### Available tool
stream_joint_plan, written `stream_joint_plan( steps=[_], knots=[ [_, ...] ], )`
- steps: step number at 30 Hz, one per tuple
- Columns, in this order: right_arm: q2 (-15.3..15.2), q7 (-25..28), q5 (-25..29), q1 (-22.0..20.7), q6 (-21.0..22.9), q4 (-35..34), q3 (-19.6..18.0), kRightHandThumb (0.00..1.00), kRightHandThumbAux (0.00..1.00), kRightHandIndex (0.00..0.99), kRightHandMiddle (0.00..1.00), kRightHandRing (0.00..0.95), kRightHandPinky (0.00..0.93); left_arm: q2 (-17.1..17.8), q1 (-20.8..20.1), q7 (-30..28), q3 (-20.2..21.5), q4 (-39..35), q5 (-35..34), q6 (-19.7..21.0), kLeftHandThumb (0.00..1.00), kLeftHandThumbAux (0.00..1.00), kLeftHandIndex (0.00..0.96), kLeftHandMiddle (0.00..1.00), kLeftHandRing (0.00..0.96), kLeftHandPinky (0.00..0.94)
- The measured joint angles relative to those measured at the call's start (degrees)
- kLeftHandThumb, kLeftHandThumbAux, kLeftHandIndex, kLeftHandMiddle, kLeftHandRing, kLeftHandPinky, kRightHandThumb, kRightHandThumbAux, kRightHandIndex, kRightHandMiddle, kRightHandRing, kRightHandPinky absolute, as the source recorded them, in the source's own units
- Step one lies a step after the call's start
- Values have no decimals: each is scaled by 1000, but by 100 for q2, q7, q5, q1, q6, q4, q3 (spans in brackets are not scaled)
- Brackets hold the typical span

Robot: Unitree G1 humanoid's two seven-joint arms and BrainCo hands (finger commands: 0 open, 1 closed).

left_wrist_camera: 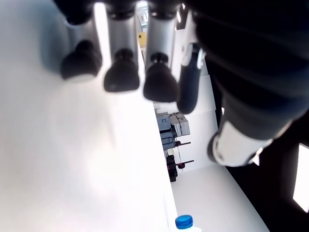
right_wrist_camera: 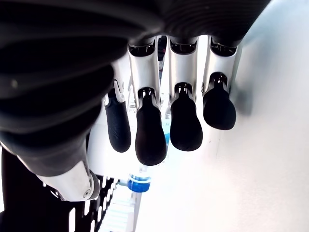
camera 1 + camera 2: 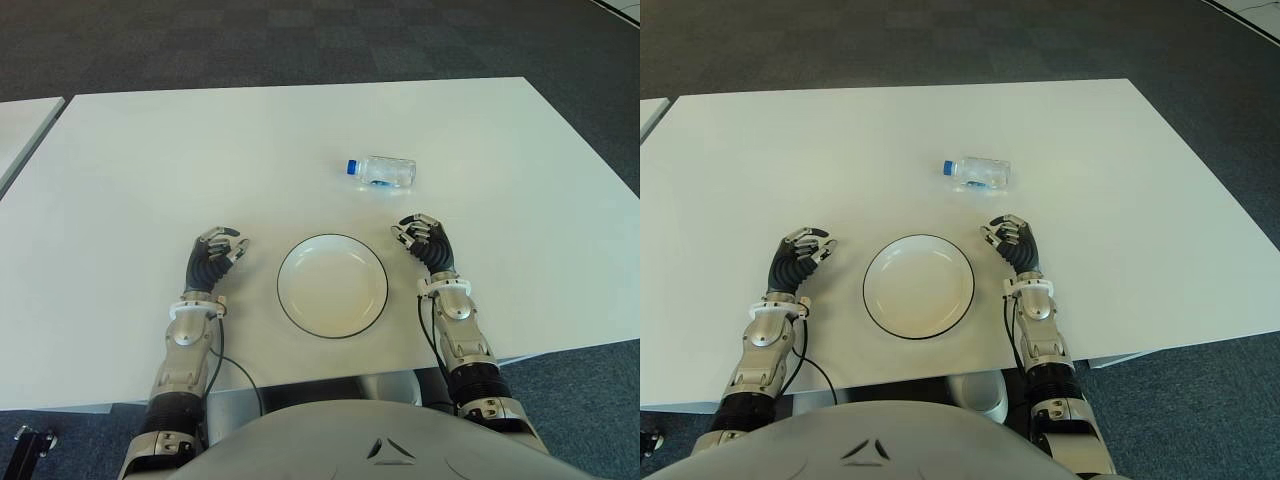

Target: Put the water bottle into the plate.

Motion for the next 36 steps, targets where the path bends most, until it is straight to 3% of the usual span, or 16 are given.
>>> stream_joint_plan(
  steps=[20,28,30,36],
  knots=[
    [-26,-16,-33,-51,11,16,3,710,728,437,721,729,745,-11,-43,4,1,88,3,-82,708,716,438,841,846,850],
    [-118,-336,-576,-220,44,-307,165,708,730,432,701,717,721,-36,-34,33,-7,76,8,-78,709,716,438,838,841,837],
    [-184,-477,-820,-359,110,-348,224,707,729,431,686,703,703,-50,-30,34,-14,58,11,-67,708,716,438,835,839,836],
    [-429,-885,-1526,-941,349,-336,376,697,730,417,526,516,482,-113,24,66,-22,-62,22,9,709,716,438,836,841,845]
  ],
)
